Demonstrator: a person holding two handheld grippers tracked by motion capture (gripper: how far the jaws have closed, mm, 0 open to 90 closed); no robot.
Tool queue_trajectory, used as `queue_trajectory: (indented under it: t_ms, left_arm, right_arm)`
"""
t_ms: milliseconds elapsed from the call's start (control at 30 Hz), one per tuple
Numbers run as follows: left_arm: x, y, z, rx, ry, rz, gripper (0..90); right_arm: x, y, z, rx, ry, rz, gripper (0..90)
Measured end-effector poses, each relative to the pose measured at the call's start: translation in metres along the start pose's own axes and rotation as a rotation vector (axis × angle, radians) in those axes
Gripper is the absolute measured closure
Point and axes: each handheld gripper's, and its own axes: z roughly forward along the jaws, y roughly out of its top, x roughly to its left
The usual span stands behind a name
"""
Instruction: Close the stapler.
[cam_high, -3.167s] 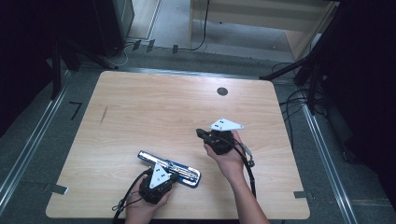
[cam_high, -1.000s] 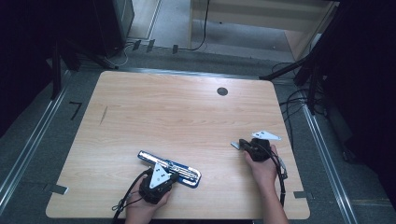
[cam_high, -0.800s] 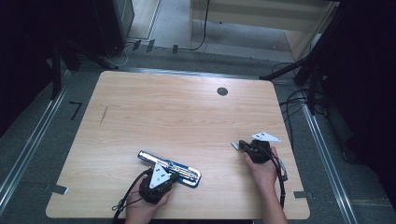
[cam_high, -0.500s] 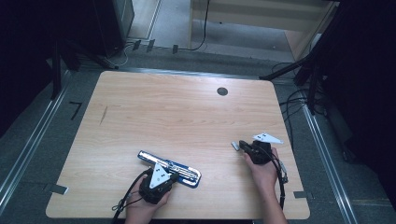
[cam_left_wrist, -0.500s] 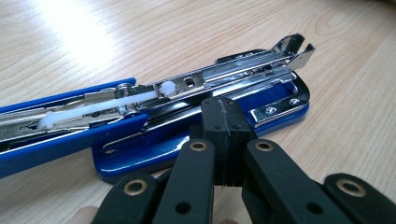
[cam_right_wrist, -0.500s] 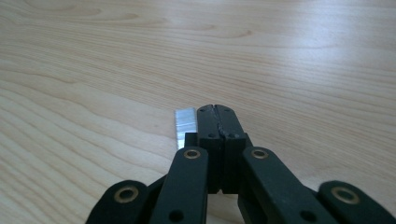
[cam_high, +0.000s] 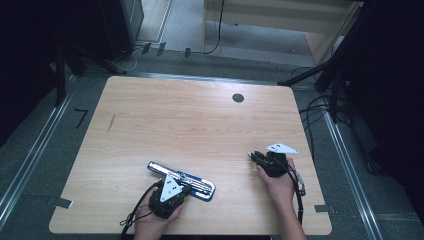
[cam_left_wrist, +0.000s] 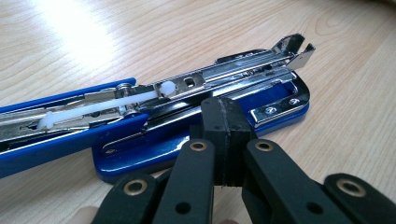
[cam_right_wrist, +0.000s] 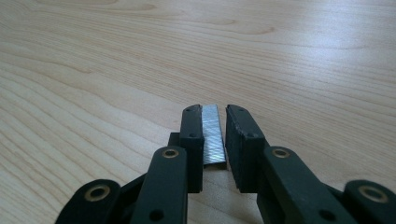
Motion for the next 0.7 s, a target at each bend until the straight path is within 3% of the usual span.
queue_trajectory:
  t_ms: [233, 700]
  left_arm:
    - [0.0001, 0.0000, 0.0000, -0.001, -0.001, -0.001, 90.0]
    - [0.0003, 0.0000, 0.0000, 0.000, -0.002, -0.002, 90.0]
  right_arm:
    - [0.0022, -0.0017, 0.0028, 0.024, -0.007, -0.024, 78.7]
    - [0.0083, -0.0006, 0.0010, 0.021, 0.013, -0.056, 80.0]
